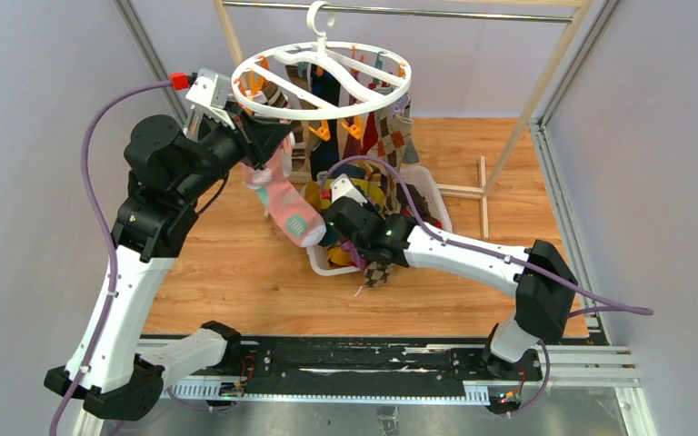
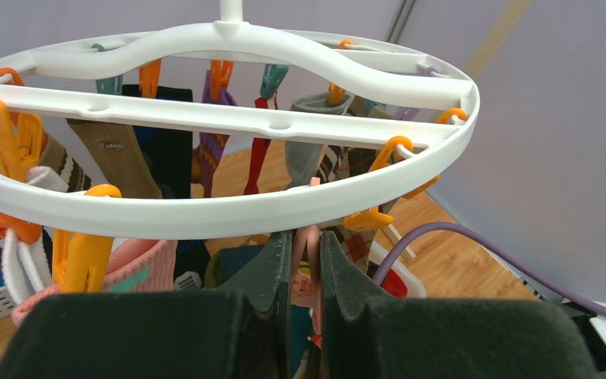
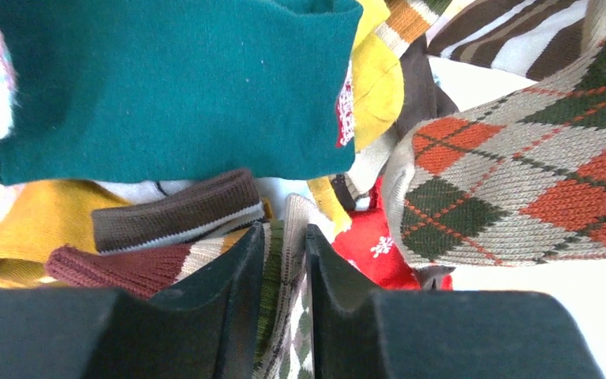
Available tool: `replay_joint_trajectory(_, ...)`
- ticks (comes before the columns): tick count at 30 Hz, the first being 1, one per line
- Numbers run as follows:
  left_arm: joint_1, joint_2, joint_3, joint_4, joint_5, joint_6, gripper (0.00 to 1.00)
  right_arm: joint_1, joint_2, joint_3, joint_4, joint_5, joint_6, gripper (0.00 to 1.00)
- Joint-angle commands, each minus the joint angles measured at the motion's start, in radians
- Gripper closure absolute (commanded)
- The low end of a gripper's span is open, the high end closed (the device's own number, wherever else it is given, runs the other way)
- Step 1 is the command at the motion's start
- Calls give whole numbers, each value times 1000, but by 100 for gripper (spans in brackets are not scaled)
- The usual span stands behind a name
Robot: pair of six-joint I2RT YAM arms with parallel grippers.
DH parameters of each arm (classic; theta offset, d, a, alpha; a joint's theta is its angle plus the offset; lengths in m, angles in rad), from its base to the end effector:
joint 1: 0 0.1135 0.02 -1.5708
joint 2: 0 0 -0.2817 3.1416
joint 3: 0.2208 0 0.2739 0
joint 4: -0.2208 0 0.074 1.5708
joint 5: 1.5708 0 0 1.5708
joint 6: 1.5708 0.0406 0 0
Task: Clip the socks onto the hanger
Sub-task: Pick up the sock from the bin.
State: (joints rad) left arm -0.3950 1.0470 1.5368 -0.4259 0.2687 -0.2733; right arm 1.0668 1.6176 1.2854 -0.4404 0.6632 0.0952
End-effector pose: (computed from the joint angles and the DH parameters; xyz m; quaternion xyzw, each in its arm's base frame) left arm 0.1801 -0.0868 0.5433 0.1387 0.6708 -0.3236 0.6527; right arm 0.2060 0.3218 0.2905 -0.2949 0.8295 -0.0491 0.4718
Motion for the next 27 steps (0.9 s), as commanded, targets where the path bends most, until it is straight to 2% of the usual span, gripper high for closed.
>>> replay_joint_trajectory(1,-2,-30,-2,-4,23,0,95,1,28,41,-94,10,-17,78)
replay_joint_trajectory(5,-2,-31,-3,-5,25,0,95,1,6,52,-88,19,-8,100)
replay_joint_trajectory(10,-2,-27,3,-5,27,-4,95,1,-107,48,14,-1,-13,100)
replay_joint_trajectory(16,-2,-28,5,-7,24,-1,95,0,-306,-27,257,-90,-44,100)
replay_joint_trajectory(22,-2,-29,2,-2,26,-19,95,1,-527,-238,728,-330,-70,100)
replay_joint_trajectory(27,-2,-29,-5,4,24,-77,95,1,-572,-368,1052,-480,-56,100)
